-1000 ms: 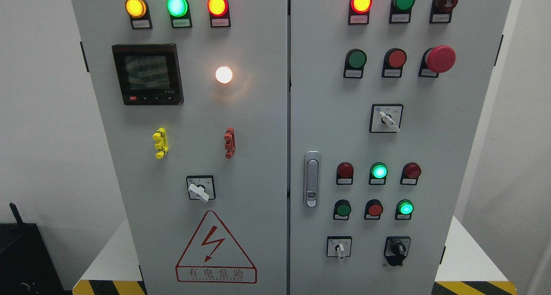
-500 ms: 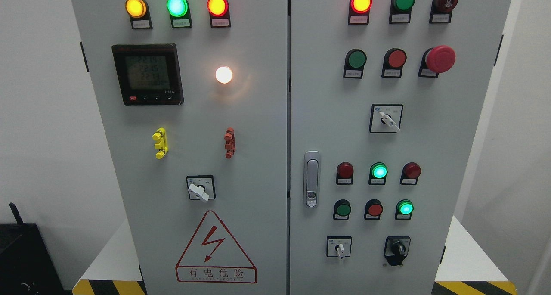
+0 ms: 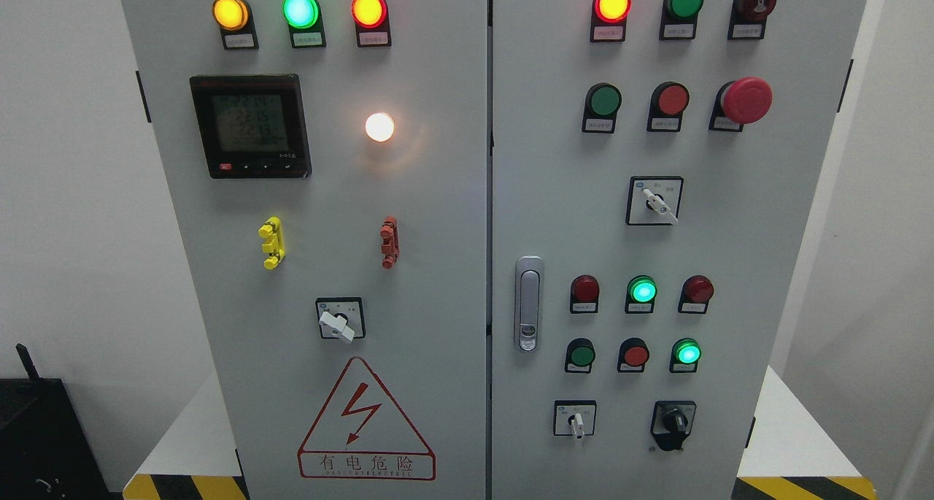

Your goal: Turn on light switch 1

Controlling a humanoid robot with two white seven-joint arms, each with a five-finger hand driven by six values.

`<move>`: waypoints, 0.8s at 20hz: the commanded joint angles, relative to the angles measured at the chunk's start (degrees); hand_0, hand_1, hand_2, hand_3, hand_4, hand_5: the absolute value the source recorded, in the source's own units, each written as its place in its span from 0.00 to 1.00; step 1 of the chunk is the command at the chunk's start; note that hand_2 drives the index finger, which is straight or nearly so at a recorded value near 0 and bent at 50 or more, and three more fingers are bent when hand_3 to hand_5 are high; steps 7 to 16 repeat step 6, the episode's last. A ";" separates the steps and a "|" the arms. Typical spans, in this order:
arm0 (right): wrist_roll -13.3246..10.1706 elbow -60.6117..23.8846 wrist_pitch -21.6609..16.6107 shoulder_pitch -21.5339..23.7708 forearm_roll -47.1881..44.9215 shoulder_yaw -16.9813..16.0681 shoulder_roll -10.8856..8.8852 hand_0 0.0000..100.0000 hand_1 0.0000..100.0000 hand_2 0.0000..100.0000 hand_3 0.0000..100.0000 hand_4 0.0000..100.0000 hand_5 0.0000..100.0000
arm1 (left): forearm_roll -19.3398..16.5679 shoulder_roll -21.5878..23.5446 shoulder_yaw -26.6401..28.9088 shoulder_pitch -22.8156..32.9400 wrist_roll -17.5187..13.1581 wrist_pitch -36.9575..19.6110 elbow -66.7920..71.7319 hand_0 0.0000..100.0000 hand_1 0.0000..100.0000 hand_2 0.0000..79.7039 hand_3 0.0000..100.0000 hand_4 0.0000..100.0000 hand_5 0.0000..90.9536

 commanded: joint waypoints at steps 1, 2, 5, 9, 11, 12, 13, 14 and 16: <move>0.04 0.00 0.00 0.00 -1.41 0.00 0.00 0.00 0.00 0.00 0.00 0.00 0.00 | 0.18 -1.25 -1.94 -0.75 -0.05 0.43 4.78 0.18 0.03 0.00 0.00 0.00 0.00; 0.04 0.00 0.00 0.00 -1.41 0.00 0.00 0.00 0.00 0.00 0.00 0.00 0.00 | 0.18 -1.16 -1.85 -0.75 -0.05 0.43 4.69 0.18 0.03 0.00 0.00 0.00 0.00; 0.04 0.00 0.00 0.00 -1.41 0.00 0.00 0.00 0.00 0.00 0.00 0.00 0.00 | 0.18 -1.07 -1.76 -0.93 -0.14 0.43 4.69 0.19 0.02 0.00 0.00 0.00 0.00; 0.04 0.00 0.00 0.00 -1.41 0.00 0.00 0.00 0.00 0.00 0.00 0.00 0.00 | 0.18 -1.07 -1.76 -1.02 -0.05 0.43 4.61 0.19 0.02 0.00 0.00 0.00 0.00; 0.04 0.00 0.00 0.00 -1.41 0.00 0.00 0.00 0.00 0.00 0.00 0.00 0.00 | 0.18 -1.07 -1.76 -1.02 -0.05 0.43 4.61 0.19 0.02 0.00 0.00 0.00 0.00; 0.04 0.00 0.00 0.00 -1.41 0.00 0.00 0.00 0.00 0.00 0.00 0.00 0.00 | 0.18 -1.07 -1.76 -1.02 -0.05 0.43 4.61 0.19 0.02 0.00 0.00 0.00 0.00; 0.04 0.00 0.00 0.00 -1.41 0.00 0.00 0.00 0.00 0.00 0.00 0.00 0.00 | 0.18 -1.07 -1.76 -1.02 -0.05 0.43 4.61 0.19 0.02 0.00 0.00 0.00 0.00; 0.04 0.00 0.00 0.00 -1.41 0.00 0.00 0.00 0.00 0.00 0.00 0.00 0.00 | 0.18 -1.07 -1.76 -1.02 -0.05 0.43 4.61 0.19 0.02 0.00 0.00 0.00 0.00; 0.04 0.00 0.00 0.00 -1.41 0.00 0.00 0.00 0.00 0.00 0.00 0.00 0.00 | 0.18 -1.07 -1.76 -1.02 -0.05 0.43 4.61 0.19 0.02 0.00 0.00 0.00 0.00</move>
